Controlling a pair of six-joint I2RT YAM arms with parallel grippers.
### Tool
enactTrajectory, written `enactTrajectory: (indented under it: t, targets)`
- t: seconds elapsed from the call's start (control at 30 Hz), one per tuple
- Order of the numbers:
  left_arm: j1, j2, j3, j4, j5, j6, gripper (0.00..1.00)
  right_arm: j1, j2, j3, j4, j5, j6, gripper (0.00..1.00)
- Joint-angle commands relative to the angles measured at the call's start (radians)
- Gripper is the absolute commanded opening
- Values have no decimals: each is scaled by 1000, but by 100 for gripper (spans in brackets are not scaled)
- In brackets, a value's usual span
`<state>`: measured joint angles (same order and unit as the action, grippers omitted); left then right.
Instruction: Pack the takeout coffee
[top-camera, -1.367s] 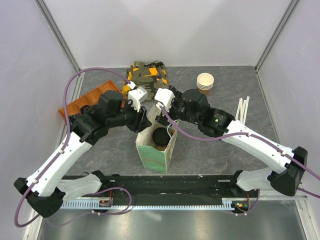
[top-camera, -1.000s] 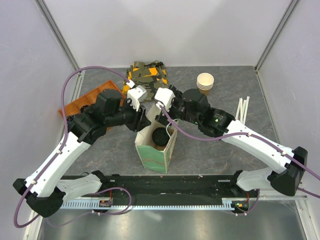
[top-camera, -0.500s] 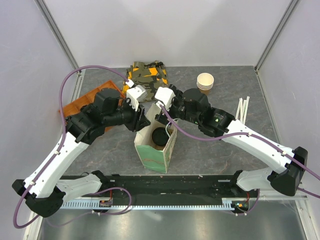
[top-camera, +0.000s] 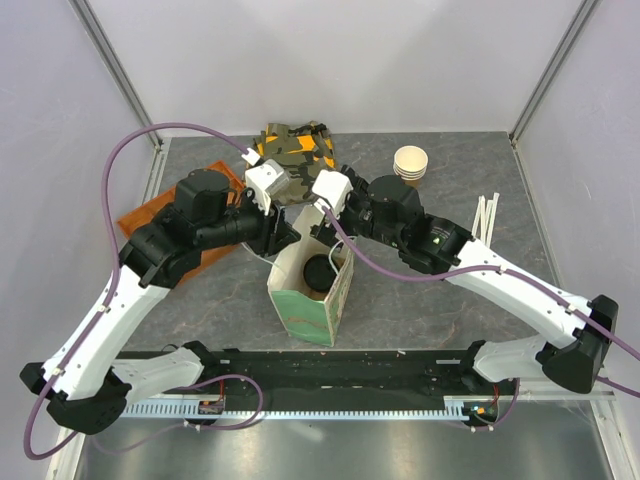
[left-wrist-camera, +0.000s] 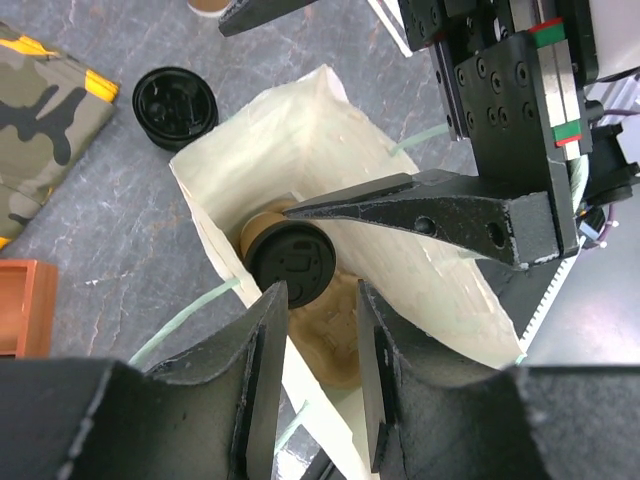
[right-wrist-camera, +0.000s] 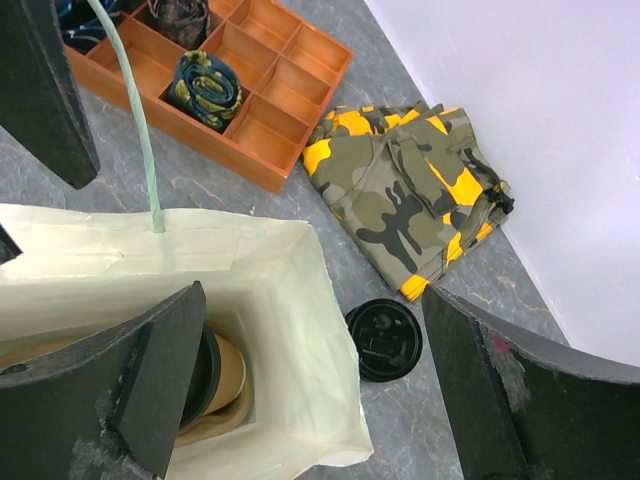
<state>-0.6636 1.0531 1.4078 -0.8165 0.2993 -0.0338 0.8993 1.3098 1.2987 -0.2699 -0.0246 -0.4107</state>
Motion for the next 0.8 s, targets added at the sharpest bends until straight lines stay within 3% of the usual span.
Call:
enactTrajectory:
  t: [0.0,0.4,0.77]
  targets:
    - [-7,10,51,14,31,25,41,-2,-40,54,46,17,24,98]
    - [-8,16,63,39,17,28,41,-2,16,97,83,189,96,98]
    - [-7,18,65,46,-5,29,41,-3,32,106,107,196,112,98]
